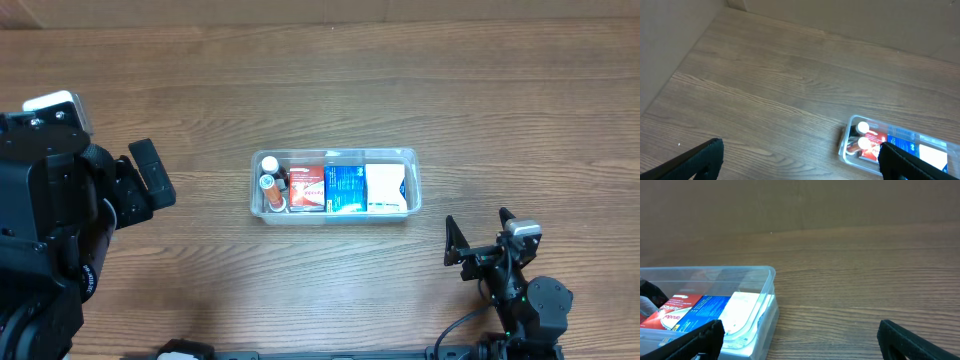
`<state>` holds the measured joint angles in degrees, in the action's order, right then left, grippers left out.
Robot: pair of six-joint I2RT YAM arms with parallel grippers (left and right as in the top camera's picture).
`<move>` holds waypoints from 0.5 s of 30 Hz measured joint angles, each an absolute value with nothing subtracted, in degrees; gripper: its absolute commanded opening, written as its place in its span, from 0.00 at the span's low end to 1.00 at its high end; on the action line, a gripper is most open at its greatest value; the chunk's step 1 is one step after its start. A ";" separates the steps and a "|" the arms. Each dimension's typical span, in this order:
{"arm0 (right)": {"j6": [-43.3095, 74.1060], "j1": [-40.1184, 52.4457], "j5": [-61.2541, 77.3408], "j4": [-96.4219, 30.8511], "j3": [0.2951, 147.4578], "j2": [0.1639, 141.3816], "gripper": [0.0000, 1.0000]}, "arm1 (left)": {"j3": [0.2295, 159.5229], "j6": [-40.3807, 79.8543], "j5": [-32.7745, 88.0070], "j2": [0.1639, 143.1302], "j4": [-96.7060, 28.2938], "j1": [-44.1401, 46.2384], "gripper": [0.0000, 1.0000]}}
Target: Pack container
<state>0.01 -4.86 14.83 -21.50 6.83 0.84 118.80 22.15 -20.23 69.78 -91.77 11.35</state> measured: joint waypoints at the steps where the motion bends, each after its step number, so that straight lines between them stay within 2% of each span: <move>1: 0.01 -4.86 14.83 -21.52 6.83 0.84 1.00 | 118.80 22.15 -20.23 69.78 -91.77 11.35 1.00; 11: -0.01 -4.86 14.83 -21.50 6.83 0.84 1.00 | 117.34 22.11 -20.18 69.08 -91.50 9.89 1.00; 15: -0.03 -4.86 14.83 -21.56 6.83 0.84 1.00 | 107.15 18.31 -15.86 64.40 -82.85 4.64 1.00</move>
